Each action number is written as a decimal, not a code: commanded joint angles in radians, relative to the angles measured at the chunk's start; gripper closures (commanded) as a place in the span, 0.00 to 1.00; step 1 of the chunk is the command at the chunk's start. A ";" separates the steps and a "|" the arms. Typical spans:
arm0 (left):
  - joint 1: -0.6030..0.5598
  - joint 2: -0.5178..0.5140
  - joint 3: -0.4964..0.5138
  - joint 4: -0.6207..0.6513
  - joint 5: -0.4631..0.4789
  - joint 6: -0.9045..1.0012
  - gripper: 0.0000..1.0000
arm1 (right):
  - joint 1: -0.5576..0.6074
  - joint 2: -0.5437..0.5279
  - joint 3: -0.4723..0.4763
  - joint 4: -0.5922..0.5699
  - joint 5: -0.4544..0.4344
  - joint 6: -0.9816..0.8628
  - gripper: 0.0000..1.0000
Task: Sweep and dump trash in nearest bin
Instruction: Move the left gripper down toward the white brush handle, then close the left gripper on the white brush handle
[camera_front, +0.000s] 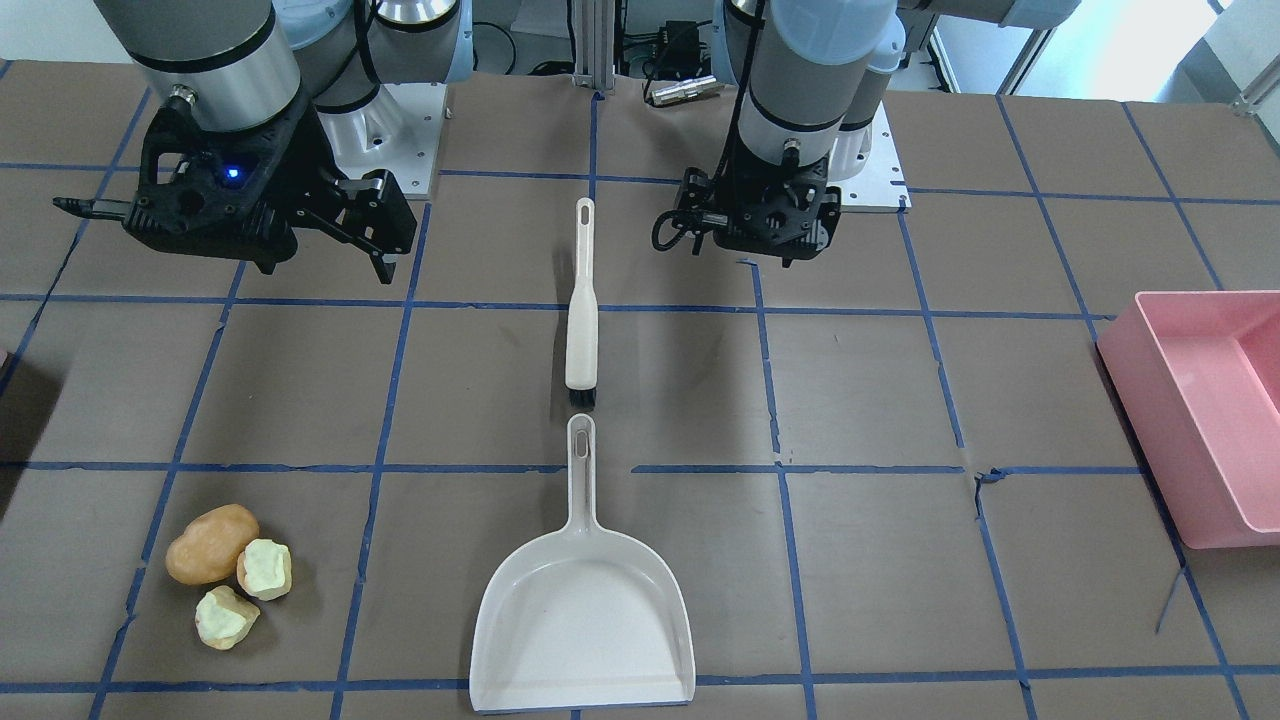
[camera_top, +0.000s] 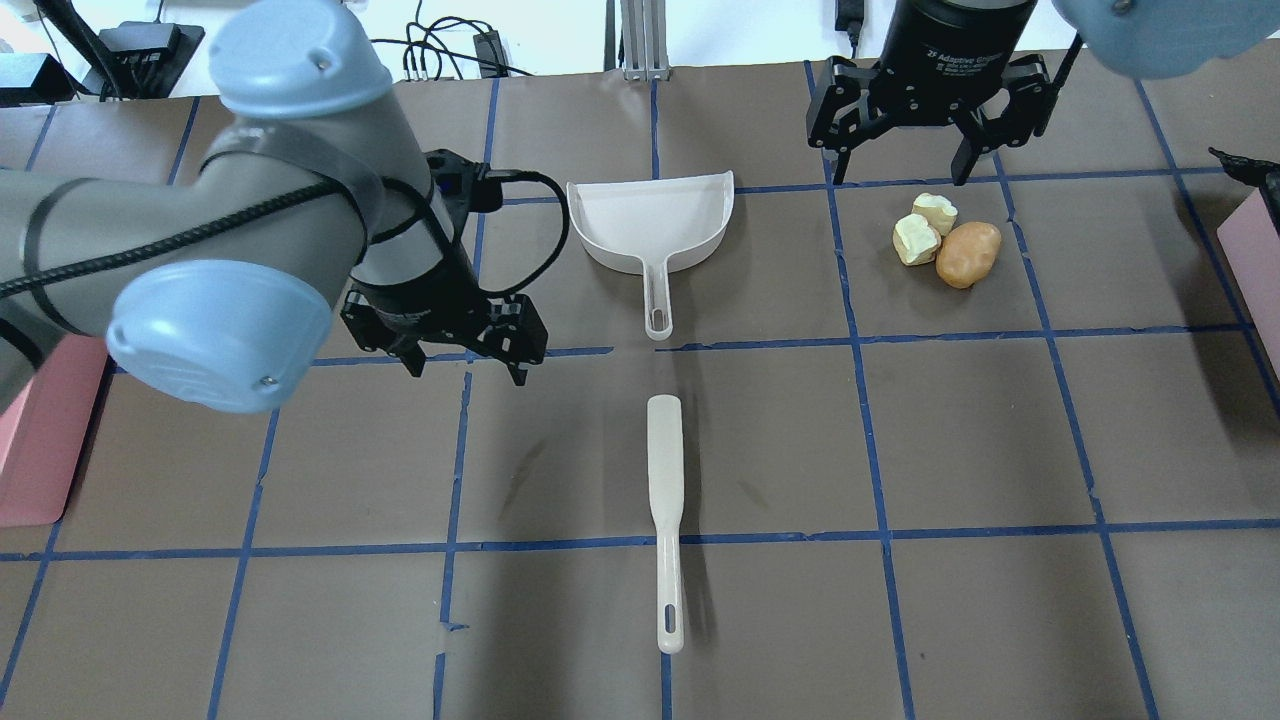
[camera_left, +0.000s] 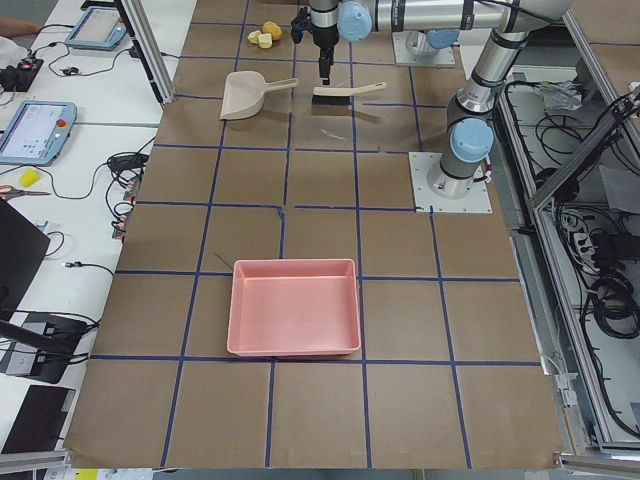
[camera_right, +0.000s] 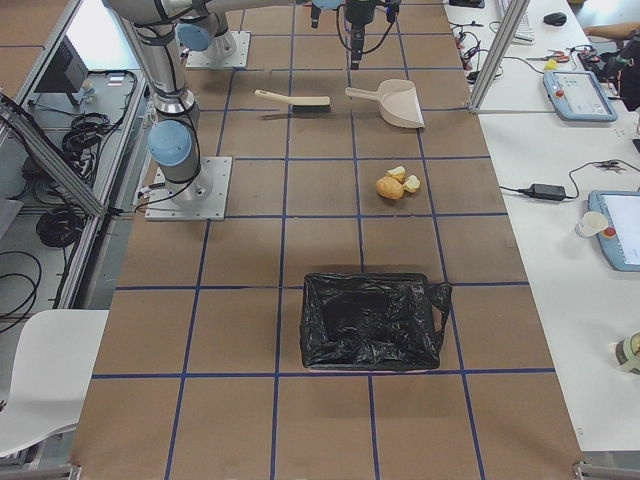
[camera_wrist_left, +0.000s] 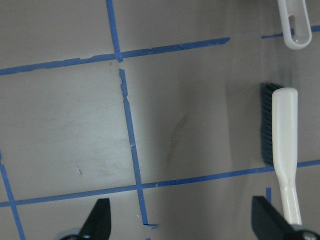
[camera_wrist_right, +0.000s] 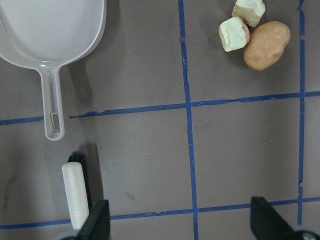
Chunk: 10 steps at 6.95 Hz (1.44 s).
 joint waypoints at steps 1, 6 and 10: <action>-0.122 -0.040 -0.091 0.106 0.001 -0.132 0.00 | 0.000 0.000 0.000 0.015 -0.005 -0.001 0.00; -0.310 -0.183 -0.114 0.205 -0.042 -0.303 0.00 | -0.002 0.001 0.002 0.001 -0.004 -0.002 0.00; -0.371 -0.209 -0.194 0.273 -0.044 -0.316 0.02 | 0.000 0.000 0.002 0.000 -0.005 -0.013 0.00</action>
